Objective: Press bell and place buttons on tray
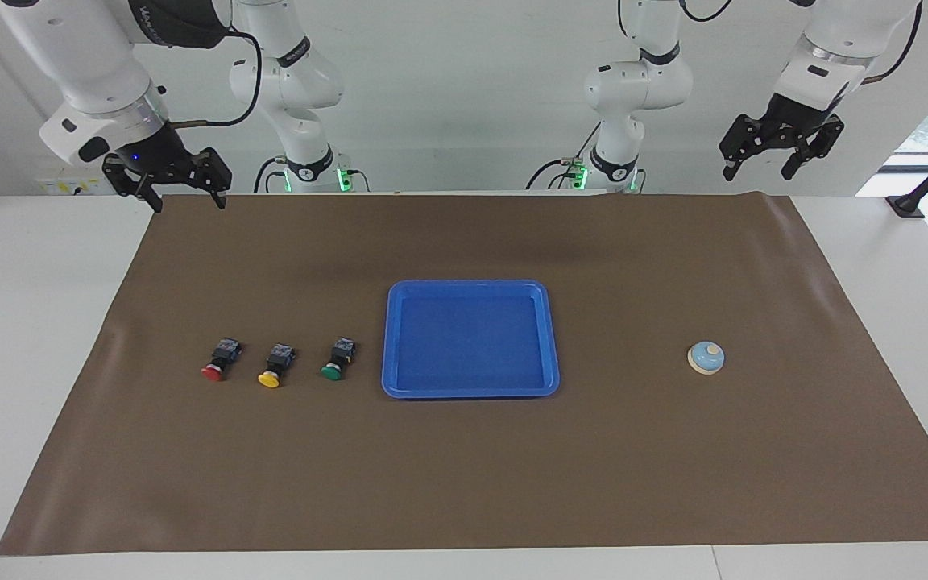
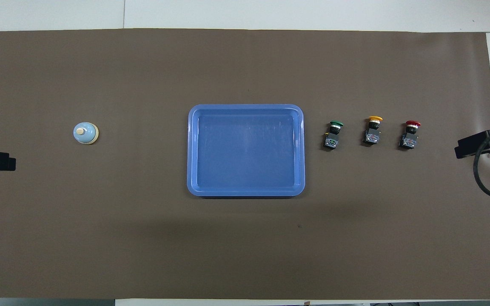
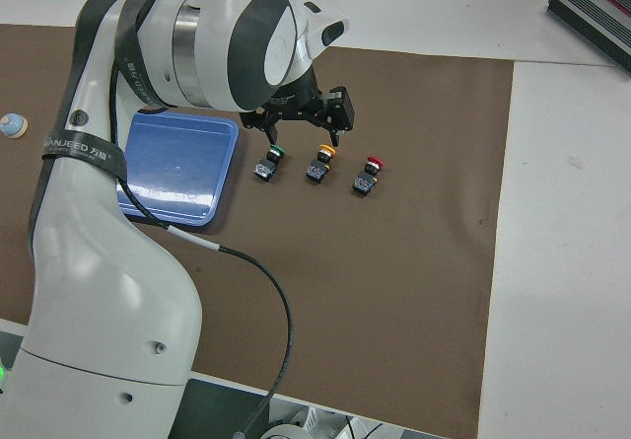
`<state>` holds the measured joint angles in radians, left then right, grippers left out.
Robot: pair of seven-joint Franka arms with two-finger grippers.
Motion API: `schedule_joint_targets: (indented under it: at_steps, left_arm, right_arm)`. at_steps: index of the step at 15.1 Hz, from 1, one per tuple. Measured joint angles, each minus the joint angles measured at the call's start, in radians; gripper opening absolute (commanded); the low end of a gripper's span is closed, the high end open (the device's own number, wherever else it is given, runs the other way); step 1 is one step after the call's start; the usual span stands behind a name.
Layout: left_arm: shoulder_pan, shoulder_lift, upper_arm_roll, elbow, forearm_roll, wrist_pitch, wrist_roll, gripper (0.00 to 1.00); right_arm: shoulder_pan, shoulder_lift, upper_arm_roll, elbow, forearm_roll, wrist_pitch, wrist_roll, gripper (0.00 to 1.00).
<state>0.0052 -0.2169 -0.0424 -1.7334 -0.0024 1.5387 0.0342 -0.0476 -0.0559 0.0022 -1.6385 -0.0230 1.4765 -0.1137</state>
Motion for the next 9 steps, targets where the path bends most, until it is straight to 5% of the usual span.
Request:
schedule_joint_targets:
  at_steps: [7,9]
  left_arm:
    - [-0.001,-0.001,-0.011,0.000,0.000,-0.001,-0.004,1.00]
    - [0.000,-0.005,-0.008,-0.005,0.000,-0.001,-0.004,0.91]
  right_arm:
    - [0.000,0.000,0.000,0.000,0.000,0.000,0.000,1.00]
    - [0.000,0.000,0.000,0.000,0.000,0.000,0.000,1.00]
